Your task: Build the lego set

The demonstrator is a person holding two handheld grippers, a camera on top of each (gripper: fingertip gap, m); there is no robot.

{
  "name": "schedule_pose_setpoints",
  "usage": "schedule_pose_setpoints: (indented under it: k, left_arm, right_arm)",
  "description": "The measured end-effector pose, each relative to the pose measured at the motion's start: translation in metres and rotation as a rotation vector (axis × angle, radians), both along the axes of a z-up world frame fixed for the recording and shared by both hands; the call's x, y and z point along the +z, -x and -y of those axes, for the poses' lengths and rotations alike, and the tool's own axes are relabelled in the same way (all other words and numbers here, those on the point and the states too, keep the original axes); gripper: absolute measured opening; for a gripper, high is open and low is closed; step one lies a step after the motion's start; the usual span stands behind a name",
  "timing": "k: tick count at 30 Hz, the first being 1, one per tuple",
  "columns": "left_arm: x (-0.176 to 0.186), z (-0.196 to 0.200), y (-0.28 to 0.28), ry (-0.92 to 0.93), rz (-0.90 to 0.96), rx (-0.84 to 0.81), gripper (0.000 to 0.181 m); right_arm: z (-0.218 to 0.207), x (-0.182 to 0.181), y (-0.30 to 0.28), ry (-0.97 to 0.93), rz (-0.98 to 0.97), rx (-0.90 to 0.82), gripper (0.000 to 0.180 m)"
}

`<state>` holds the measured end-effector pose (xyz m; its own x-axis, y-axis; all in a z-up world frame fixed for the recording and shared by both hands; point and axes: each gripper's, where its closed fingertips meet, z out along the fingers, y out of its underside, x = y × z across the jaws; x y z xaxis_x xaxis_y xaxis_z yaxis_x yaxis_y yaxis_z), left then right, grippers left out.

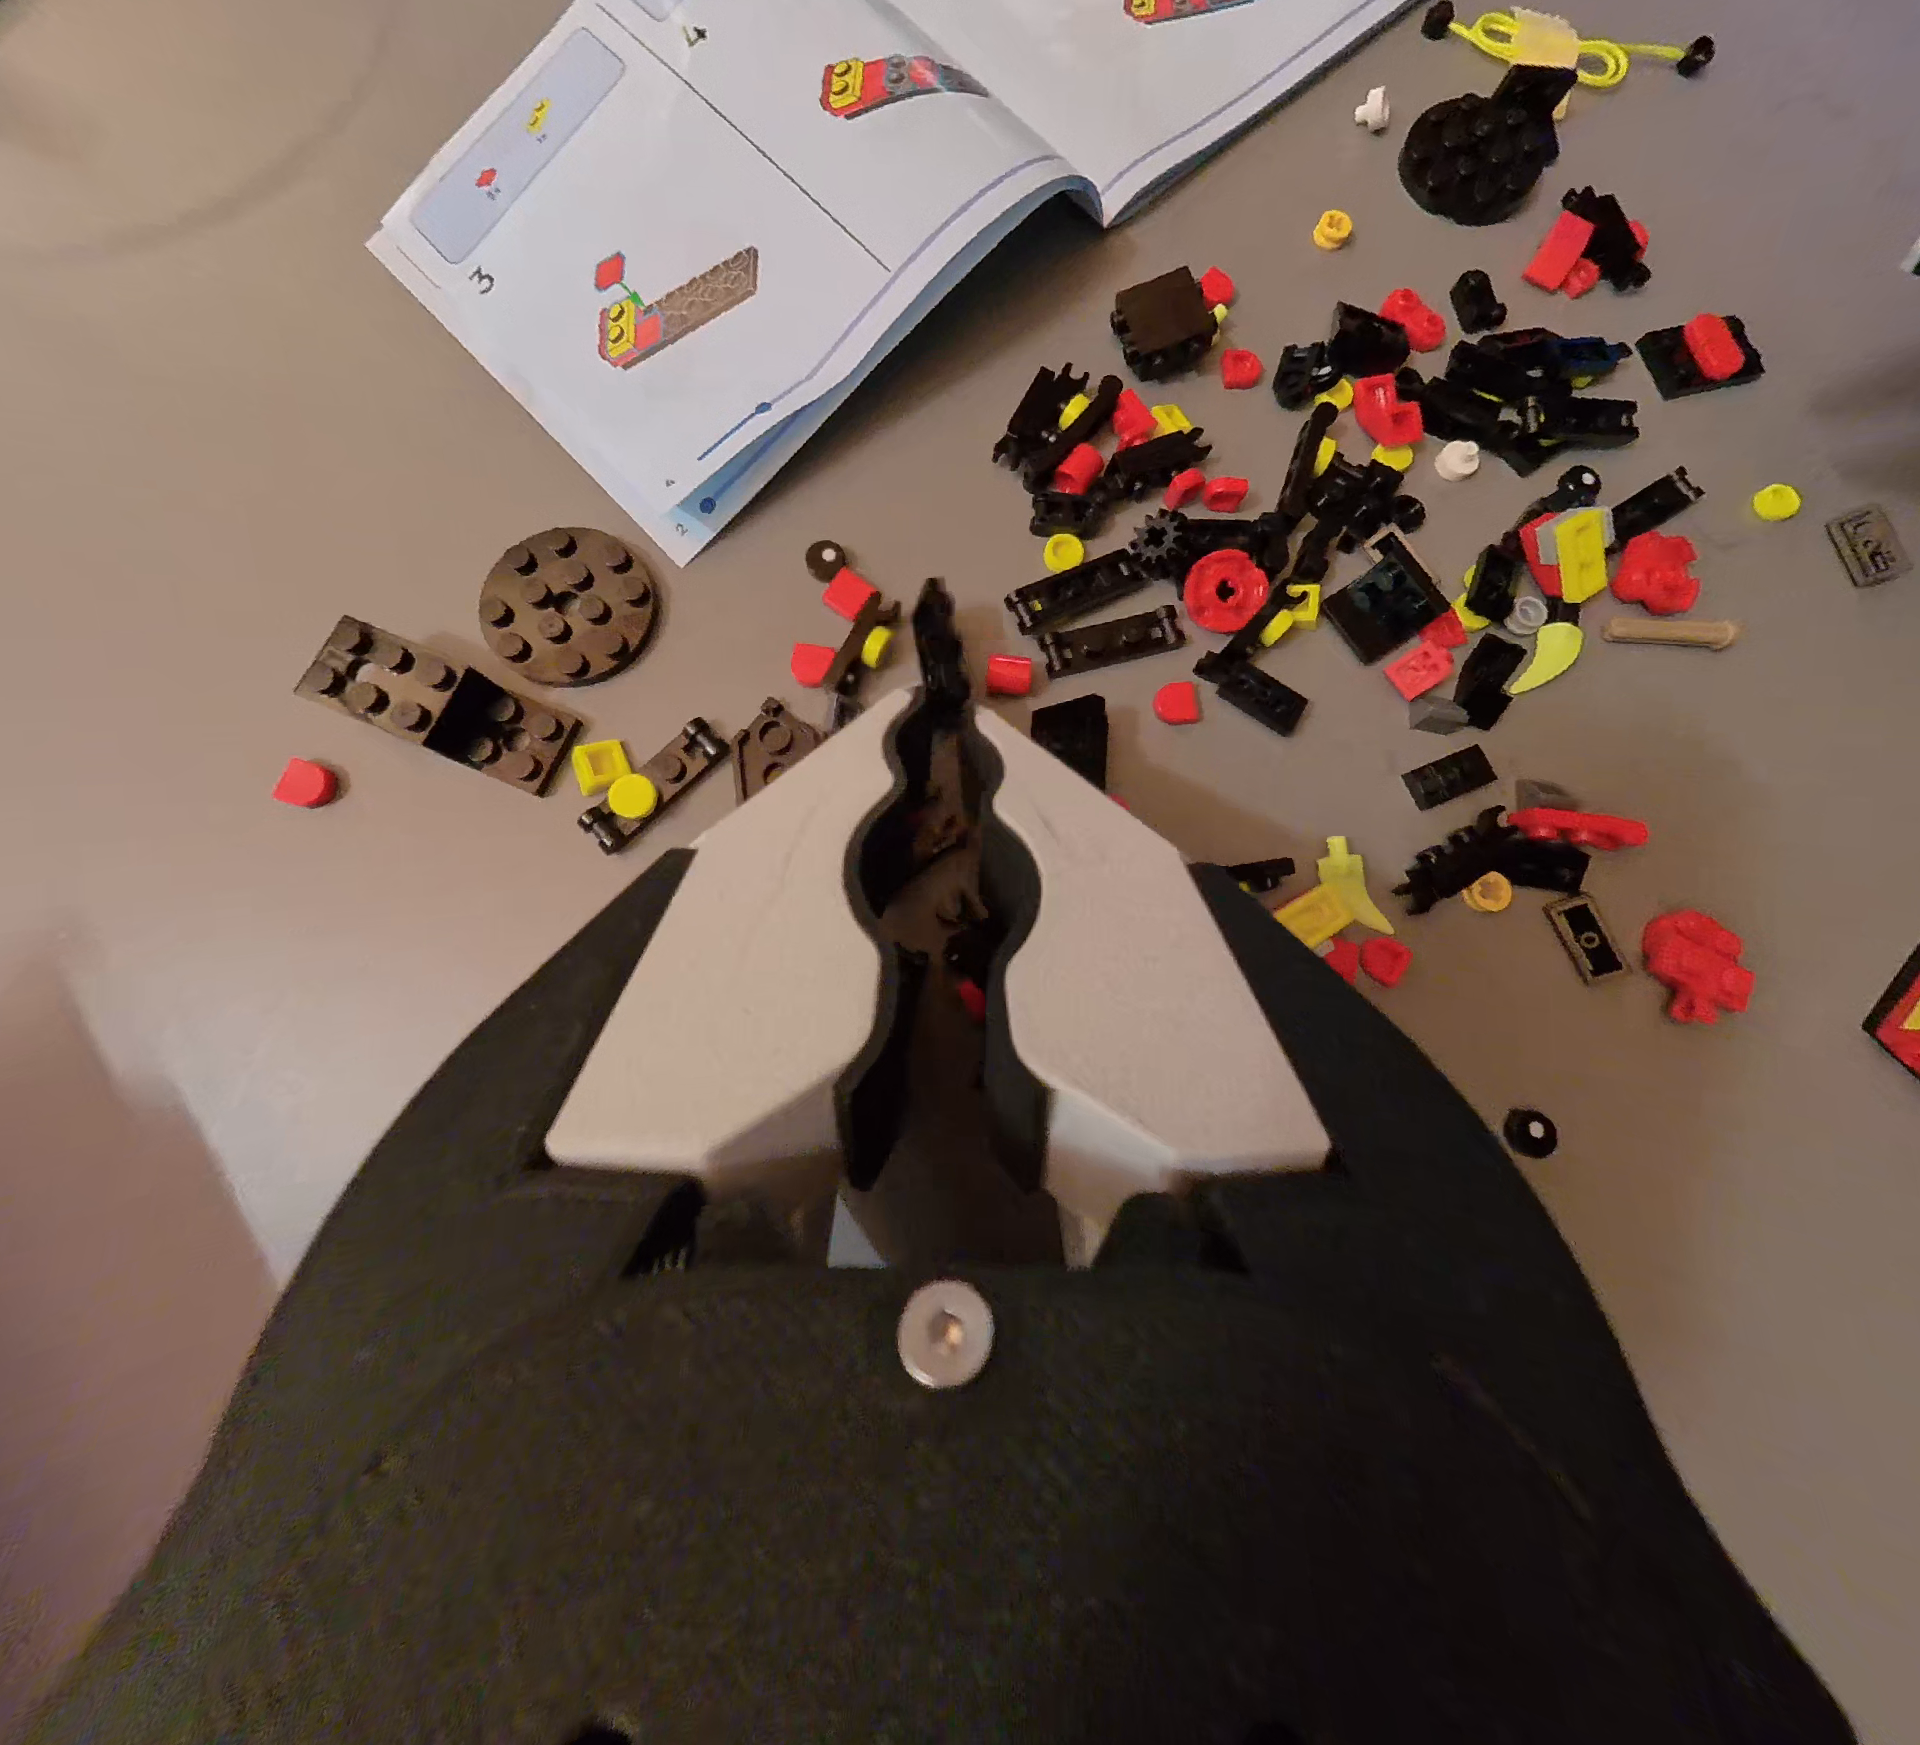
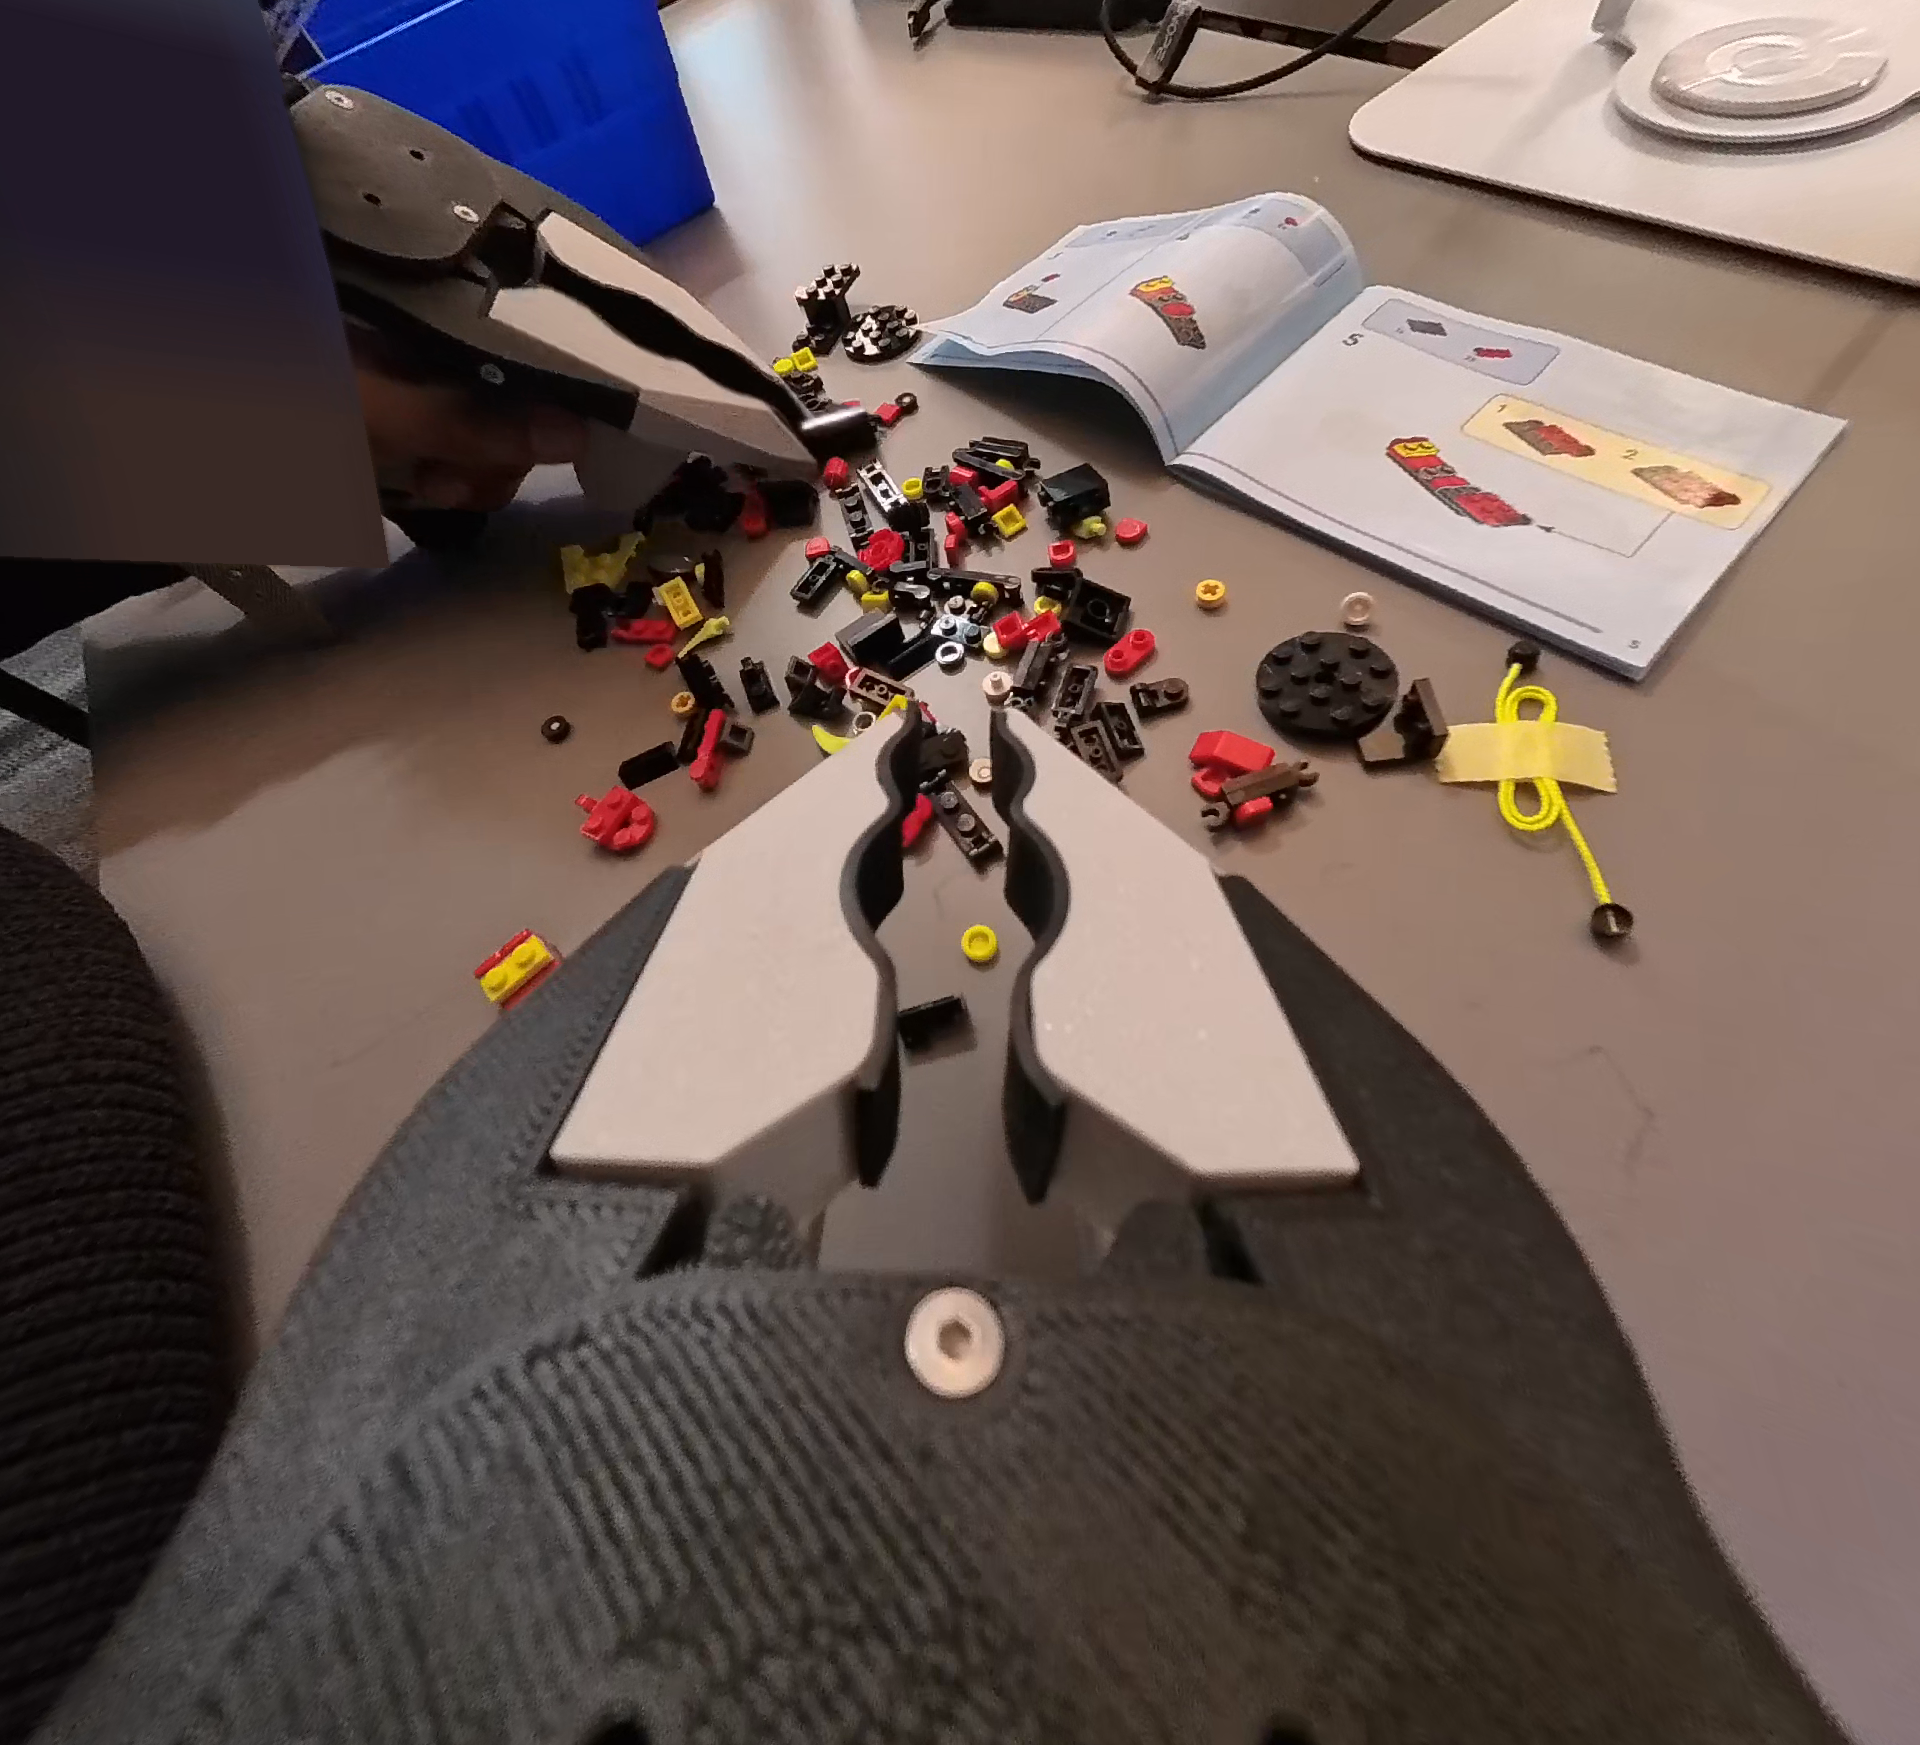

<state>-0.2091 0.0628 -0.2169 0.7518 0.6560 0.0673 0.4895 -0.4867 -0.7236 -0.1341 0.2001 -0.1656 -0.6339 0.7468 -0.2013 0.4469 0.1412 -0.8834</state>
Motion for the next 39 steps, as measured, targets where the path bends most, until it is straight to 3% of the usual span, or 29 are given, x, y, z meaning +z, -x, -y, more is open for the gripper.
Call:
schedule_pose_setpoints:
  k: [7, 14, 20, 27, 33, 39]
  left_arm:
    - [0.010, 0.004, 0.004, -0.134, 0.052, 0.038, 0.002]
    - [0.036, -0.004, 0.001, -0.605, 0.367, 0.092, 0.002]
    - [0.056, -0.009, -0.006, -0.824, 0.519, 0.059, 0.001]
    - [0.068, -0.035, -0.038, -0.860, 0.611, -0.093, 0.001]
    - [0.062, -0.064, -0.091, -0.779, 0.756, -0.286, 0.002]
    - [0.059, -0.073, -0.113, -0.772, 0.857, -0.366, 0.001]
  right_arm:
    - [0.000, 0.000, 0.000, 0.004, 0.005, 0.000, 0.011]
    - [-0.001, 0.000, 0.000, 0.006, 0.008, -0.001, 0.011]
    - [0.000, -0.001, 0.000, 0.003, 0.007, 0.002, 0.011]
    - [0.009, 0.005, -0.005, 0.009, -0.033, 0.052, 0.016]
    - [0.020, 0.008, -0.013, -0.084, -0.136, 0.121, 0.017]
    - [0.039, 0.017, -0.028, -0.087, -0.245, 0.234, 0.011]
